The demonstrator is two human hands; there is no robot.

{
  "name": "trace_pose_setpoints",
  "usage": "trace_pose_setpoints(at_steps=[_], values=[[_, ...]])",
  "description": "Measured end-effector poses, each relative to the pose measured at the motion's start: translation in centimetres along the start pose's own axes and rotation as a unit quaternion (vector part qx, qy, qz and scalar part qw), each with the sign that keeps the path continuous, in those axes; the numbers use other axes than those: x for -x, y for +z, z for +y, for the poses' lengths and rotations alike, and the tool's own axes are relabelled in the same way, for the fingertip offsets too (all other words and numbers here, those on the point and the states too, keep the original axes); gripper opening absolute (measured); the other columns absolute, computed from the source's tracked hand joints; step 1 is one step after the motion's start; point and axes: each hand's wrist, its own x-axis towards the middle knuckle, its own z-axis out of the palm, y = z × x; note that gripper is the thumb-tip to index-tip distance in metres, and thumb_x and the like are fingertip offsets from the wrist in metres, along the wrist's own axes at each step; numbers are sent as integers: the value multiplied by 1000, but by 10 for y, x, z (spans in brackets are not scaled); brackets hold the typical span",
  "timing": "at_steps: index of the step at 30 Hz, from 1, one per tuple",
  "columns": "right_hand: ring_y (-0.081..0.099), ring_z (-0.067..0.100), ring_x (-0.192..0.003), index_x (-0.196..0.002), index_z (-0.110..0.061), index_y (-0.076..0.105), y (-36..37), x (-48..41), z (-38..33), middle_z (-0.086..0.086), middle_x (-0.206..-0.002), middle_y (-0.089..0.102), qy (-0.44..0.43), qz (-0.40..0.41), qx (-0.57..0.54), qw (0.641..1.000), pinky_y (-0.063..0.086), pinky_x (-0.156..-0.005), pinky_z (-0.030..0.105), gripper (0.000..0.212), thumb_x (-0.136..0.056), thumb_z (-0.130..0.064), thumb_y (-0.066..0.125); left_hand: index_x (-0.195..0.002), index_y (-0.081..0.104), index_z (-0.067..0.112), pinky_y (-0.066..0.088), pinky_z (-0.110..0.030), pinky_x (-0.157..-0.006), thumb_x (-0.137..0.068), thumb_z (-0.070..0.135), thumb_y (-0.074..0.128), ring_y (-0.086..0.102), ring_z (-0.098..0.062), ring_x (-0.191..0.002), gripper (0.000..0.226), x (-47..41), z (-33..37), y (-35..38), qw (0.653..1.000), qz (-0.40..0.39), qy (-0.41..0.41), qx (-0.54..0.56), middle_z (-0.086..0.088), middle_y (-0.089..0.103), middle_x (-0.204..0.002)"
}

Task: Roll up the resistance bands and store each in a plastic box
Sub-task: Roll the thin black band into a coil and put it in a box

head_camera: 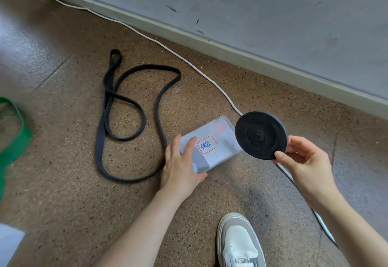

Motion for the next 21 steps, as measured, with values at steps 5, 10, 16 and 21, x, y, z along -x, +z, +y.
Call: trace_pose_setpoints(at_steps=[5, 10, 16, 21], values=[[65, 11, -67, -98, -12, 67, 23, 5, -32, 15, -86, 68, -29, -47, 15, 998, 55, -67, 16, 30, -80, 11, 68, -148, 3, 44, 15, -44, -117, -68, 47, 81, -5, -23, -147, 112, -2, -1, -43, 995, -84, -5, 48, 7, -13, -159], [63, 12, -62, -98, -7, 67, 91, 6, -104, 20, -86, 67, -68, -174, 24, 982, 52, -60, 14, 27, -80, 12, 69, -148, 20, 39, 29, -43, -114, -89, 42, 62, 14, -21, -147, 73, 37, -79, -184, 990, -88, 0, -109, 10, 0, -161], [65, 20, -70, -92, -9, 66, 204, 53, -194, 17, -83, 68, -146, -367, 60, 917, 57, -73, 31, 21, -81, 10, 69, -144, 32, 34, 32, -38, -112, -90, 45, 59, 24, -23, -142, 61, 160, -195, -294, 969, -60, -125, -204, 4, 16, -159], [63, 9, -58, -83, -11, 64, 293, 110, -229, 8, -68, 67, -199, -488, 159, 835, 52, -62, 23, 20, -81, 8, 70, -152, 10, 32, 23, -40, -116, -72, 59, 72, 11, -30, -146, 105, 263, -285, -249, 943, -58, -310, -108, -2, 4, -161]])
